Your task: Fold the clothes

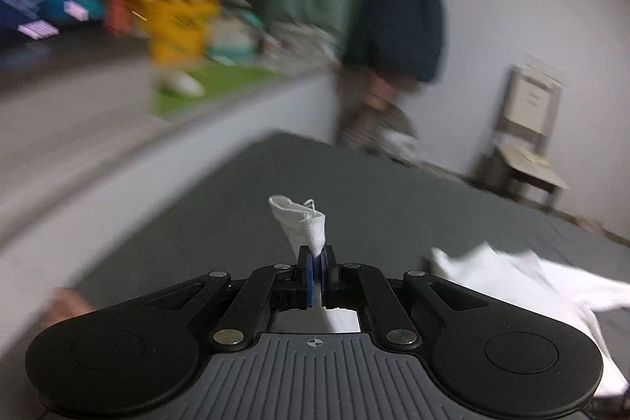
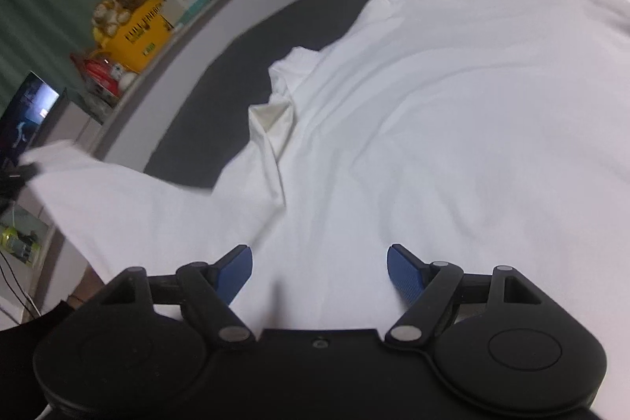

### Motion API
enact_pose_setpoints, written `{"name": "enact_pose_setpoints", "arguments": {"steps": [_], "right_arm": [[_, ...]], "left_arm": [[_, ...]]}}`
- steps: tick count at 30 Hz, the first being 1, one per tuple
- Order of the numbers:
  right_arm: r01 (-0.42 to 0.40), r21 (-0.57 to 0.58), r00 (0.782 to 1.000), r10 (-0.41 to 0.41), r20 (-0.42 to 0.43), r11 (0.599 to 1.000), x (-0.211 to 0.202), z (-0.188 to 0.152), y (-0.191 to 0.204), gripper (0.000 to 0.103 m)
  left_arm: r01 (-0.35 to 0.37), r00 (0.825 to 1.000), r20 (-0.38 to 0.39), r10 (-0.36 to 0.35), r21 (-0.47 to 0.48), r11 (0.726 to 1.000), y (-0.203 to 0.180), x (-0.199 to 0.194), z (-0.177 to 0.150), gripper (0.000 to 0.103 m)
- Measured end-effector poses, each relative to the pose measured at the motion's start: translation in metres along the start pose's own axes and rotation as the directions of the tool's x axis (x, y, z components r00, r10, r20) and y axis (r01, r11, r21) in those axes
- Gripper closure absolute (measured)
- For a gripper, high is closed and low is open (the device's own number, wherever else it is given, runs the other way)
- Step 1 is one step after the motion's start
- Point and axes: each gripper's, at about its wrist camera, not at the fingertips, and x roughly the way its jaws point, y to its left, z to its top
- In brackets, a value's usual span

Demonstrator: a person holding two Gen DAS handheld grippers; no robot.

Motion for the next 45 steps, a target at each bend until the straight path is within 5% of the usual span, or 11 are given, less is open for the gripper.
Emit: {"name": "enact_pose_setpoints", "arguments": {"steps": [5,10,15,19,23,28,31,36,40,43,45], "right_arm": [[0.118,-0.065,0.993,-0.119,-0.003,0.991,-0.042,-0.005,0.011,0.028],[0.057,0.018,0.998,-0.058,0.041,0.998,-0.076,-0.006,-0.001,0.028],[0.034,-0.058,0.998,-0.031,0.052,0.998,-0.098,-0.018,-0.022,0.028],[0.074,-0.039,0.996,-0.072,0.048,0.996,-0.107,-0.024,-0.035,0.028],[0.078,0.072,0.995,-0.082,0.059,0.994,-0.117,-0.027,-0.038,0.028],[0.14,-0.015,0.987,-0.138,0.077,0.99,-0.135,-0.026,-0.005,0.028],[0.2,-0.061,0.976,-0.194,0.094,0.978,-0.149,-0.018,0.021,0.028],[0.337,-0.132,0.941,-0.334,0.049,0.932,-0.171,0.024,0.073,0.028],[0.435,-0.317,0.894,-0.447,0.039,0.843,-0.188,0.082,0.133,0.025],[0.48,-0.483,0.86,-0.501,0.095,0.732,-0.2,0.111,0.173,0.02],[0.475,-0.54,0.862,-0.492,0.125,0.695,-0.207,0.118,0.189,0.02]], "left_arm": [[-0.141,0.987,0.099,0.129,0.127,0.982,-0.018,-0.08,0.022,0.099],[-0.197,0.964,0.194,0.18,0.075,0.978,0.014,-0.113,0.033,0.099],[-0.26,0.915,0.259,0.309,-0.207,0.943,0.1,-0.095,-0.036,0.099],[-0.314,0.895,0.154,0.418,-0.445,0.838,0.17,-0.068,-0.115,0.099],[-0.359,0.89,0.098,0.445,-0.452,0.817,0.189,-0.051,-0.17,0.099],[-0.361,0.876,0.093,0.474,-0.525,0.77,0.192,-0.06,-0.217,0.099],[-0.354,0.885,0.071,0.46,-0.539,0.764,0.199,-0.055,-0.235,0.099],[-0.252,0.938,0.024,0.347,-0.642,0.724,0.222,-0.057,-0.255,0.098],[-0.25,0.944,-0.023,0.329,-0.701,0.668,0.236,-0.072,-0.249,0.035],[-0.266,0.928,0.005,0.372,-0.691,0.673,0.228,-0.093,-0.221,0.027],[-0.238,0.939,0.034,0.343,-0.657,0.716,0.213,-0.101,-0.191,0.027]]}}
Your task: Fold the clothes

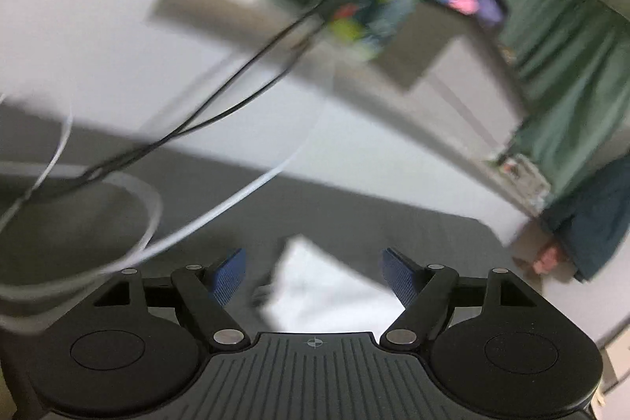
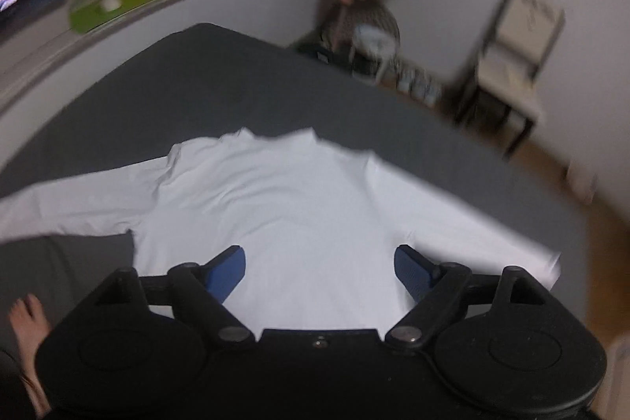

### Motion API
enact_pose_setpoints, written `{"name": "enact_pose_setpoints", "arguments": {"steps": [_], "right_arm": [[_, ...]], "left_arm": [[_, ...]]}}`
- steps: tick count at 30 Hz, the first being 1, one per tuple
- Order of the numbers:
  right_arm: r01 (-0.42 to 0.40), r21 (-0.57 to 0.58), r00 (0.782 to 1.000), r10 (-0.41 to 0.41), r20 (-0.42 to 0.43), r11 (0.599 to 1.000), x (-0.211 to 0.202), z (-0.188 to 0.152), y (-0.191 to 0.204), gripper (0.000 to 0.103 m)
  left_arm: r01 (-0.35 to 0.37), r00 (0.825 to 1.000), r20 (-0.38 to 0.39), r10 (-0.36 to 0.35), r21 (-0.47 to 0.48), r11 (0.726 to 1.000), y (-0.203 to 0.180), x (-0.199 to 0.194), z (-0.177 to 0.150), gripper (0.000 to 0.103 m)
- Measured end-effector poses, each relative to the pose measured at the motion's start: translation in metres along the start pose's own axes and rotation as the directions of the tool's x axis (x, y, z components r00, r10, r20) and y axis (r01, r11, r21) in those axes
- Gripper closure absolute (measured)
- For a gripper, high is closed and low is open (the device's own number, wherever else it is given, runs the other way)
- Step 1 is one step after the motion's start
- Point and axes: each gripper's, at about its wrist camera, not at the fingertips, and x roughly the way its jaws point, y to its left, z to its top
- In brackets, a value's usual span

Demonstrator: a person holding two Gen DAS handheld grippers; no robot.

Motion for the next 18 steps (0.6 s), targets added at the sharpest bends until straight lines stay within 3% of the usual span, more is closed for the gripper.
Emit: {"name": "enact_pose_setpoints", "arguments": {"steps": [3,6,8,10,13,15,16,18], "right_arm": [[-0.1,-0.004,0.993,0.1,0.059,0.995,-0.016,-0.003,-0.001,0.02],[-0.108,-0.048,0.994,0.11,0.027,0.993,-0.02,-0.008,0.003,0.02],[-0.126,-0.069,0.987,0.132,0.089,0.99,-0.026,-0.011,0.003,0.019],[-0.12,-0.052,0.989,0.124,0.075,0.991,-0.025,-0.011,0.002,0.019],[-0.117,-0.03,0.983,0.12,0.137,0.993,-0.025,-0.01,0.0,0.01],[-0.042,-0.045,0.991,0.047,0.122,0.998,-0.017,-0.008,0.001,0.01],[0.006,-0.063,0.993,0.001,0.114,0.998,-0.012,-0.007,0.002,0.01],[0.062,-0.108,0.993,-0.05,0.111,0.992,-0.001,-0.009,0.004,0.01]], "left_arm": [[0.106,0.994,-0.015,-0.105,0.114,0.988,-0.07,-0.022,0.019,0.027],[0.263,0.964,-0.019,-0.266,0.218,0.94,-0.154,-0.06,0.028,0.027],[0.368,0.929,-0.067,-0.364,0.272,0.889,-0.205,-0.085,0.028,0.027],[0.427,0.903,-0.132,-0.408,0.362,0.829,-0.253,-0.105,0.021,0.023],[0.419,0.905,-0.174,-0.388,0.521,0.744,-0.326,-0.111,0.01,0.016],[0.418,0.902,-0.166,-0.399,0.574,0.704,-0.355,-0.105,-0.004,0.016],[0.432,0.895,-0.186,-0.406,0.593,0.68,-0.366,-0.099,-0.013,0.016],[0.499,0.862,-0.292,-0.415,0.636,0.589,-0.38,-0.081,-0.036,0.016]]}}
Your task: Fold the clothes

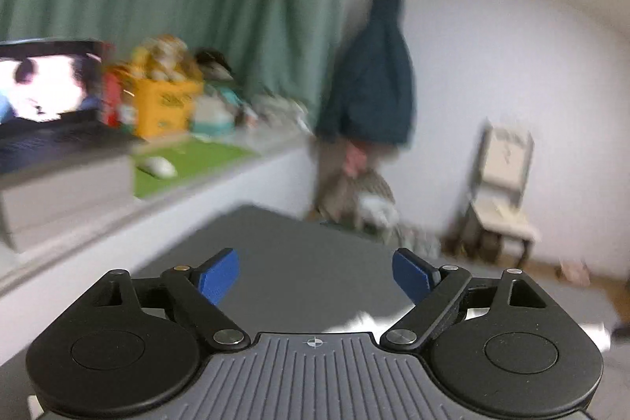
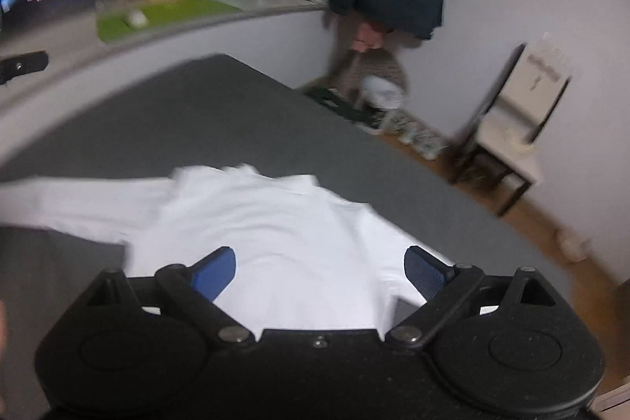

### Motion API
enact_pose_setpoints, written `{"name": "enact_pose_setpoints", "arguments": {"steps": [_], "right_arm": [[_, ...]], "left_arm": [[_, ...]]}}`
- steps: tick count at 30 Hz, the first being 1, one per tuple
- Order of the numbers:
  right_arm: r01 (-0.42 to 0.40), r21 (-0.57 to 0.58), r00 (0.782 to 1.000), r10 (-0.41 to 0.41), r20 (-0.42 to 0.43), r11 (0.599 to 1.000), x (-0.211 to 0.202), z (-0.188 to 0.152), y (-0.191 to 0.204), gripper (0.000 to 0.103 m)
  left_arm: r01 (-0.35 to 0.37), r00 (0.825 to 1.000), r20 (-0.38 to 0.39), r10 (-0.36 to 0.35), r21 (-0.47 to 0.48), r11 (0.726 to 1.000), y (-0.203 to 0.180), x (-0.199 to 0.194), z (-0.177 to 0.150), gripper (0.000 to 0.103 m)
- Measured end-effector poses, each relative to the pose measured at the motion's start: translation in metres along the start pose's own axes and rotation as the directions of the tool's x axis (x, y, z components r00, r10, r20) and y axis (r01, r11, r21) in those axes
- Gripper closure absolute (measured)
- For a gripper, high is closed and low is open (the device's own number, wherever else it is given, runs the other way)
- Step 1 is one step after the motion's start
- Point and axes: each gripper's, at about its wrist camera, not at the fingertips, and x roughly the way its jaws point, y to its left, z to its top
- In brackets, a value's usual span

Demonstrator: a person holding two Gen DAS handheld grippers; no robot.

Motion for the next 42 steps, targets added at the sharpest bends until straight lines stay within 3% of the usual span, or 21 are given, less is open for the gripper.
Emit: {"name": "enact_pose_setpoints", "arguments": {"steps": [2,4,7,12,15,16,19,21,24,26,28,30,32,35,38,40,42], "right_arm": [[0.042,-0.053,0.999,-0.043,-0.019,0.998,0.015,-0.002,0.003,0.01],[0.073,-0.127,0.996,-0.079,-0.05,0.989,0.035,-0.001,0.005,0.021],[0.087,-0.214,0.988,-0.112,-0.105,0.973,0.078,0.005,0.007,0.029],[0.06,-0.203,0.976,-0.1,-0.192,0.977,0.176,0.029,-0.001,0.037],[0.011,-0.249,0.975,-0.066,-0.211,0.968,0.235,0.045,-0.003,0.051],[-0.012,-0.262,0.976,-0.047,-0.215,0.965,0.252,0.048,-0.004,0.058],[-0.138,-0.29,0.973,0.075,-0.218,0.947,0.302,0.055,-0.007,0.06],[-0.219,-0.248,0.969,0.181,-0.167,0.944,0.327,0.057,-0.015,0.06],[-0.34,-0.161,0.94,0.335,-0.06,0.926,0.363,0.057,-0.033,0.06],[-0.39,-0.112,0.92,0.392,-0.008,0.914,0.383,0.051,-0.051,0.06],[-0.425,-0.152,0.902,0.432,0.02,0.893,0.394,0.042,-0.066,0.058],[-0.431,-0.215,0.895,0.446,0.024,0.876,0.407,0.031,-0.079,0.058],[-0.472,-0.241,0.875,0.484,-0.011,0.848,0.427,0.023,-0.091,0.059],[-0.576,-0.169,0.815,0.579,-0.04,0.8,0.462,0.018,-0.102,0.059],[-0.67,-0.136,0.738,0.674,-0.018,0.73,0.479,0.017,-0.102,0.059],[-0.723,-0.137,0.683,0.73,0.011,0.678,0.482,0.022,-0.096,0.059],[-0.749,-0.143,0.647,0.761,0.049,0.647,0.48,0.029,-0.086,0.059]], "left_arm": [[0.055,0.998,-0.05,-0.048,0.136,0.989,-0.009,0.029,-0.011,0.016],[0.06,0.996,-0.082,-0.046,0.182,0.981,-0.01,0.061,-0.017,0.016],[0.097,0.99,-0.119,-0.077,0.172,0.98,-0.006,0.11,-0.025,0.016],[0.154,0.974,-0.195,-0.113,0.207,0.966,0.003,0.185,-0.047,0.017],[0.177,0.959,-0.257,-0.116,0.229,0.957,0.007,0.216,-0.062,0.017],[0.188,0.953,-0.277,-0.122,0.226,0.956,0.007,0.224,-0.065,0.017],[0.25,0.927,-0.34,-0.16,0.239,0.938,0.005,0.256,-0.069,0.017],[0.302,0.905,-0.378,-0.192,0.257,0.918,0.003,0.28,-0.068,0.017],[0.383,0.865,-0.439,-0.243,0.266,0.885,0.0,0.309,-0.074,0.017],[0.431,0.835,-0.483,-0.263,0.277,0.859,-0.001,0.322,-0.081,0.017],[0.446,0.819,-0.513,-0.257,0.287,0.848,0.003,0.33,-0.088,0.017],[0.412,0.828,-0.511,-0.232,0.273,0.869,0.012,0.334,-0.092,0.017],[0.342,0.845,-0.492,-0.208,0.2,0.918,0.024,0.336,-0.096,0.017],[0.214,0.859,-0.496,-0.129,0.119,0.97,0.029,0.33,-0.1,0.017],[0.078,0.855,-0.518,0.035,0.195,0.978,0.012,0.312,-0.095,0.017],[-0.024,0.862,-0.491,0.129,0.213,0.977,-0.005,0.287,-0.083,0.016],[-0.077,0.868,-0.468,0.164,0.2,0.977,-0.023,0.262,-0.072,0.016]]}}
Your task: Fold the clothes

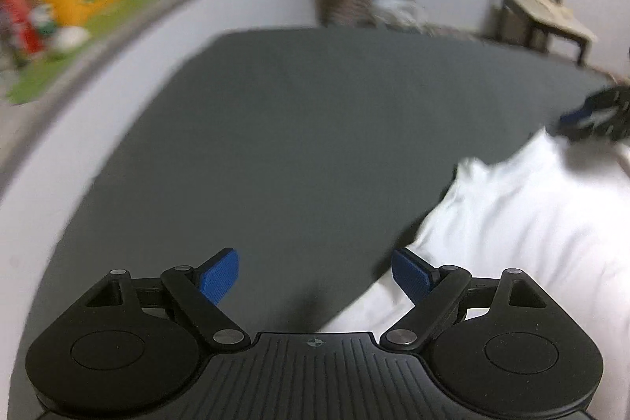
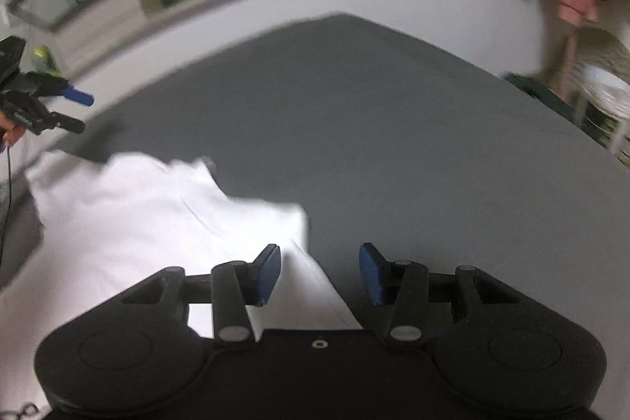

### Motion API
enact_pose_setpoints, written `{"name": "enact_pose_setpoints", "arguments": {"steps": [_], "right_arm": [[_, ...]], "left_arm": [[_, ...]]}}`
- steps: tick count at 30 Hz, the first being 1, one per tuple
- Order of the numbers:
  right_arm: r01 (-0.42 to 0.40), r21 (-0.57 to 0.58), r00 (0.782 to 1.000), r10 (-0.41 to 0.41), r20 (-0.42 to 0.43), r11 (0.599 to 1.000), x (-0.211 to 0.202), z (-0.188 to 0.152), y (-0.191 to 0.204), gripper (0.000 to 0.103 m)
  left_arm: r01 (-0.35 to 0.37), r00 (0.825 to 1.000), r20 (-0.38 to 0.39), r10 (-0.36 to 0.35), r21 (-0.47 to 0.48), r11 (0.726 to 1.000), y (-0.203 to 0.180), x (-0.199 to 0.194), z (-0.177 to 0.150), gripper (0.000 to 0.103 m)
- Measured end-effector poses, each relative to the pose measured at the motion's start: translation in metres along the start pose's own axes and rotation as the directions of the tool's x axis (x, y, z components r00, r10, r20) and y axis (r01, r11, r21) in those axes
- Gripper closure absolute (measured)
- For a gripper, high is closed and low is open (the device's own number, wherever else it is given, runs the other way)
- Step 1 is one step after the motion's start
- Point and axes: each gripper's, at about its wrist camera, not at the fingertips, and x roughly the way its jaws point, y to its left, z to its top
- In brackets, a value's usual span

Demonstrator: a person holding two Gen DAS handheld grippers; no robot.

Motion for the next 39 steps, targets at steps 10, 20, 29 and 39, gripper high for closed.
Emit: {"name": "enact_pose_setpoints", "arguments": {"steps": [10,20,29,39], "right_arm": [[0.026,0.005,0.991,-0.027,0.134,1.0,-0.028,0.02,0.04,0.048],[0.239,0.077,0.971,-0.237,-0.039,0.968,-0.056,-0.012,0.049,0.048],[0.327,0.047,0.935,-0.316,-0.159,0.944,-0.045,-0.01,0.054,0.049],[0.297,0.024,0.946,-0.291,-0.146,0.955,0.023,0.003,0.04,0.056]], "left_arm": [[0.139,0.989,-0.097,-0.115,0.3,0.944,-0.043,0.04,0.016,0.016],[0.521,0.853,-0.157,-0.497,0.28,0.806,-0.012,0.071,-0.009,0.016],[0.587,0.808,-0.082,-0.583,0.199,0.785,0.01,0.104,-0.022,0.046],[0.53,0.844,-0.08,-0.53,0.283,0.8,-0.004,0.099,-0.035,0.086]]}}
